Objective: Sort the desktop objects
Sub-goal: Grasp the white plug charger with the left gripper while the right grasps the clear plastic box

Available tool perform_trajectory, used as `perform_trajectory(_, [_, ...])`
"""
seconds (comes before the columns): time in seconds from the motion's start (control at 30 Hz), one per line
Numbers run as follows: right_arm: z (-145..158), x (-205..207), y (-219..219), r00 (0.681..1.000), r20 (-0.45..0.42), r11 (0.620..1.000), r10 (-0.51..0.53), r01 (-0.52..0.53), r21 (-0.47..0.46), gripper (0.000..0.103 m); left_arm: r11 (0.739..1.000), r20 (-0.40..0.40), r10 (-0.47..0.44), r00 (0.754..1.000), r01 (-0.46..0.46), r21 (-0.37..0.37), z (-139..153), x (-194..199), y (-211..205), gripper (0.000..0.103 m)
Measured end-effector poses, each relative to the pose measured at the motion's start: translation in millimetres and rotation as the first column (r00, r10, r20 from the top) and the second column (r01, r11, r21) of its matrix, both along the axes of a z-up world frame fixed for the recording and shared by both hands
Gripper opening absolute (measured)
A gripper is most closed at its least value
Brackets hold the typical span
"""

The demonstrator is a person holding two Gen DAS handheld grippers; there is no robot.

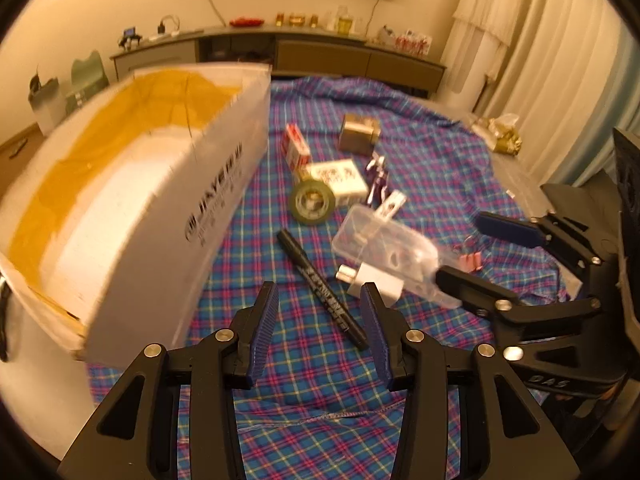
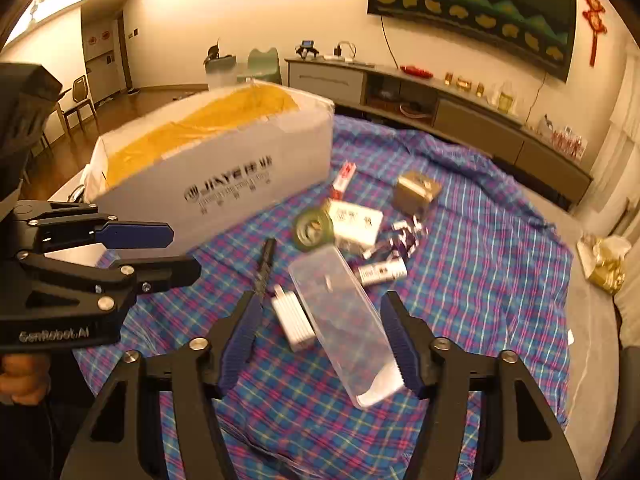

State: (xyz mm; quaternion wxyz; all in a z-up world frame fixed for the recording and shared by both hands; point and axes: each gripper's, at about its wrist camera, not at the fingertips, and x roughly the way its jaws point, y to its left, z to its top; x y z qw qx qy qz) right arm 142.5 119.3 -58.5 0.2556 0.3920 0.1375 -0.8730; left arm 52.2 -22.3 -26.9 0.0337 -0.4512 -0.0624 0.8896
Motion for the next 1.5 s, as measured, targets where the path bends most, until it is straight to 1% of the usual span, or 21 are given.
perform_trajectory(0.07, [-8,-3,9,1.000,0.029,1.000,0.010,-0.010,-0.005,0.067,1.000,0.031,-0.003,1.000,0.003,0.021,-9,-5,0,0.045])
perform_trajectory(0.13, [-21,-6,17,0.998,0.066,1.000,0.014,-0.015,0.009,0.068,1.000,0.043,-0.003,0.999,0.002,0.026,-15,-9,0,0.045])
perform_trajectory(0.23, [-34,-10,22,0.997,0.079,0.999,0.014,-0.017,0.034,0.069,0.999,0.063,-0.011,0.998,0.009,0.033,-25,-15,1,0.045])
perform_trajectory(0.3, [-39,-11,20,0.997,0.071,0.999,0.024,-0.027,0.047,0.070,0.999,0.077,-0.019,0.997,0.016,0.040,-32,-21,2,0.045])
perform_trajectory(0.33, [-41,-13,17,0.998,0.063,0.997,0.031,-0.036,0.065,0.070,0.998,0.079,-0.039,0.996,0.035,0.046,-35,-22,3,0.045])
perform_trajectory(0.4, [-44,-15,10,0.998,0.044,0.992,0.050,-0.055,0.112,0.071,0.999,0.100,-0.032,0.995,0.029,0.029,-41,-28,5,0.045])
perform_trajectory(0.47, [-48,-19,2,0.997,0.030,0.985,0.075,-0.079,0.155,0.071,0.999,0.096,-0.043,0.994,0.040,0.029,-44,-31,8,0.045])
perform_trajectory(0.53, [-58,-25,-8,0.995,0.025,0.970,0.100,-0.103,0.222,0.071,0.999,0.097,-0.052,0.994,0.051,0.008,-49,-34,8,0.045])
perform_trajectory(0.63, [-74,-33,-14,0.993,0.039,0.951,0.112,-0.118,0.287,0.071,0.999,0.122,-0.039,0.992,0.037,0.016,-58,-40,5,0.045])
perform_trajectory(0.67, [-74,-35,-11,0.993,0.028,0.958,0.112,-0.115,0.261,0.072,0.999,0.127,-0.034,0.991,0.033,0.011,-60,-42,4,0.045])
perform_trajectory(0.77, [-77,-48,-5,0.993,0.079,0.972,0.083,-0.099,0.214,0.072,1.000,0.143,-0.027,0.989,0.026,0.014,-65,-48,5,0.045])
perform_trajectory(0.9, [-79,-59,6,0.986,0.162,0.986,0.048,-0.073,0.149,0.059,1.000,0.149,-0.006,0.989,0.009,-0.015,-68,-56,6,0.045])
perform_trajectory(1.0, [-79,-62,10,0.981,0.192,0.990,0.027,-0.053,0.132,0.055,0.998,0.151,0.034,0.988,-0.027,-0.049,-68,-57,1,0.045])
perform_trajectory(1.1, [-80,-62,7,0.982,0.185,0.990,0.032,-0.057,0.132,0.056,0.999,0.152,0.006,0.988,-0.011,0.030,-61,-51,0,0.045])
perform_trajectory(1.13, [-81,-62,5,0.982,0.184,0.988,0.034,-0.060,0.139,0.057,0.999,0.142,-0.003,0.990,-0.004,0.049,-56,-47,1,0.045])
perform_trajectory(1.2, [-82,-61,2,0.986,0.163,0.985,0.043,-0.069,0.158,0.067,0.997,0.124,0.007,0.992,-0.017,0.078,-46,-40,1,0.045])
perform_trajectory(1.27, [-81,-60,1,0.985,0.163,0.986,0.049,-0.074,0.151,0.067,0.988,0.112,0.003,0.994,-0.020,0.152,-38,-37,1,0.045])
perform_trajectory(1.33, [-80,-62,4,0.979,0.196,0.991,0.050,-0.072,0.110,0.061,0.977,0.105,-0.016,0.994,-0.007,0.213,-34,-39,5,0.047])
perform_trajectory(1.37, [-79,-60,5,0.980,0.191,0.991,0.046,-0.069,0.113,0.053,0.970,0.113,-0.034,0.993,0.006,0.243,-35,-42,10,0.049])
perform_trajectory(1.43, [-79,-58,7,0.980,0.196,0.991,0.040,-0.064,0.114,0.053,0.960,0.148,-0.048,0.988,0.005,0.281,-42,-50,18,0.049])
perform_trajectory(1.5, [-79,-58,10,0.979,0.202,0.993,0.031,-0.053,0.104,0.053,0.956,0.191,-0.044,0.981,-0.014,0.293,-52,-55,25,0.050])
